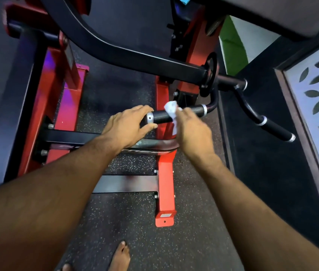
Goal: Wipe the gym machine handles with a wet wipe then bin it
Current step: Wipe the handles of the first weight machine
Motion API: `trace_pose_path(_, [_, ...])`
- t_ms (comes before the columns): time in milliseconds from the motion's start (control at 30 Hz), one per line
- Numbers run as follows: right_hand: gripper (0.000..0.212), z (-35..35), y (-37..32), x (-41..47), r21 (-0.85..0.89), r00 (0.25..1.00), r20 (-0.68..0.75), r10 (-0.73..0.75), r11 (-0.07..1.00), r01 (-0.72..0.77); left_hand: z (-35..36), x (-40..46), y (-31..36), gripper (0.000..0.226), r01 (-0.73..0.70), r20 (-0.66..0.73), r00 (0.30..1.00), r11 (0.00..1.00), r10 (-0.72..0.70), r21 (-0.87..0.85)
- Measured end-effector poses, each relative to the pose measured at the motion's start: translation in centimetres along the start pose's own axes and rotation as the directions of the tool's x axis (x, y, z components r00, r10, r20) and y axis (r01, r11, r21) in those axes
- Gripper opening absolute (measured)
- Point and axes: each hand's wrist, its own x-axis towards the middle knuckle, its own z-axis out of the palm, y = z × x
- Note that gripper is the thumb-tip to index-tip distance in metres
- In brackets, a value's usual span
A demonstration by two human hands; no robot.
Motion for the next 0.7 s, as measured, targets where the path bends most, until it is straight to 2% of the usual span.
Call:
trace_pose_path(33, [0.024,-0.4,0.7,0.4,0.015,0.998,-0.004,0.066,0.998,-0.066,0.0,0.0,-0.1,0.042,0.001,0.005,1.0,1.0,-0.001,-0.002])
trace_pose_path(100, [0.019,-1.0,0.5,1.5,0.022,0.99,-0.02,0.14,0.99,-0.139,0.2,0.1,-0.1,0.042,-0.005,-0.003,1.0,1.0,0.005,0.008])
trace_pose_path(167, [0.02,-1.0,-1.8,2.1,0.052,0.995,-0.014,0.097,0.994,-0.096,0.2,0.1,0.1,0.04,-0.002,-0.003,1.0,1.0,0.002,0.021])
trace_pose_path(267, [0.026,0.3,-5.8,1.6,0.114,0.998,-0.019,-0.06,0.991,0.062,0.0,0.2,0.0,0.034,0.027,0.025,0.999,0.998,-0.028,0.06])
trace_pose_path(333, [0.031,0.9,-5.8,1.0,0.211,0.997,-0.043,-0.06,0.975,0.067,-0.2,0.3,0.1,0.033,0.028,0.035,0.999,0.997,-0.031,0.078])
trace_pose_path(400, [0.025,1.2,-3.8,0.0,0.303,0.996,-0.083,0.021,0.953,0.005,-0.3,0.4,0.4,0.035,0.003,0.051,0.999,0.997,-0.007,0.081])
trace_pose_path(467, [0.021,1.3,-1.3,-1.1,0.415,0.958,-0.164,0.234,0.897,-0.149,-0.7,0.6,0.5,0.042,0.005,0.078,0.997,0.997,-0.011,0.074])
trace_pose_path(500, [0.021,1.1,-0.2,-1.6,0.515,0.899,-0.209,0.385,0.825,-0.234,-1.0,0.8,0.5,0.043,0.004,0.101,0.995,0.996,-0.012,0.084])
trace_pose_path(567, [0.021,1.4,1.7,-2.3,0.734,0.735,-0.188,0.651,0.591,-0.336,-1.8,1.4,0.5,0.043,0.009,0.176,0.984,0.994,-0.029,0.112])
trace_pose_path(633, [0.019,2.3,2.5,-2.3,0.885,0.626,-0.054,0.778,0.328,-0.331,-3.0,2.5,1.2,0.053,0.053,0.253,0.964,0.991,-0.083,0.122])
trace_pose_path(700, [0.015,3.2,2.5,-1.2,0.957,0.549,0.144,0.823,0.025,-0.288,-3.3,4.4,3.0,0.065,0.101,0.249,0.961,0.992,-0.118,0.078])
